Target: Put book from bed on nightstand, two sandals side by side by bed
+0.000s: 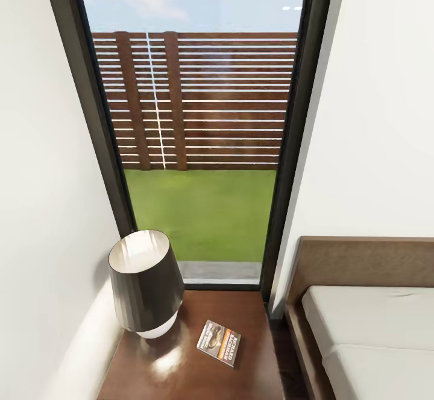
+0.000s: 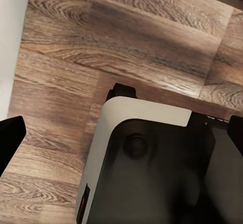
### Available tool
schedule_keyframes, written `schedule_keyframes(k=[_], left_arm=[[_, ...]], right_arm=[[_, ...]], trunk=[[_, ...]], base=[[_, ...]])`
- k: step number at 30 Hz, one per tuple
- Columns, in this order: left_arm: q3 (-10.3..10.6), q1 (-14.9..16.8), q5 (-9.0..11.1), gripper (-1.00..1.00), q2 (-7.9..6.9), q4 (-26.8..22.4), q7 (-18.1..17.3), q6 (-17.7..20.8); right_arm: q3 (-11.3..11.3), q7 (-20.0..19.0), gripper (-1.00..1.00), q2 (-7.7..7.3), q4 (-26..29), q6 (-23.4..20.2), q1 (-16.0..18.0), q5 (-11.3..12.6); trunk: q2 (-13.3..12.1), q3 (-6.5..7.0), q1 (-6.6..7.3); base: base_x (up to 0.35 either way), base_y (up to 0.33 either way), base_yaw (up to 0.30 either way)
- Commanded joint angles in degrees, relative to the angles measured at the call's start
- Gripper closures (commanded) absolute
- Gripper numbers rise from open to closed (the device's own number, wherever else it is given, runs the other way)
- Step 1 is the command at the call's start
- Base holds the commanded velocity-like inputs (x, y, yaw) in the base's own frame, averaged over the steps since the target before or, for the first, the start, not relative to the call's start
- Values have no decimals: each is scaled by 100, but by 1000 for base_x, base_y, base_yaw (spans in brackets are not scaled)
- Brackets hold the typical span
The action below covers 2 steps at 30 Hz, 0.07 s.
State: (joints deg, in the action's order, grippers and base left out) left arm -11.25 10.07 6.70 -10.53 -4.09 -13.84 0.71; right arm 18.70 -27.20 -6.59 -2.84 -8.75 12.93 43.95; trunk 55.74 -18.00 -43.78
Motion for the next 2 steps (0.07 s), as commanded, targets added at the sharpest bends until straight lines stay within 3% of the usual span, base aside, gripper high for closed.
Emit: schedule_keyframes(k=[1,2], left_arm=[[-1,4,59,-100,-2,4,-27,8],[-1,4,59,-100,-2,5,-29,8]], right_arm=[[37,-31,-100,0,-15,-19,8,61],[37,-31,-100,0,-15,-17,8,61]], trunk=[[5,-7,0],[5,-7,0]], base=[[0,0,0],[0,0,0]])
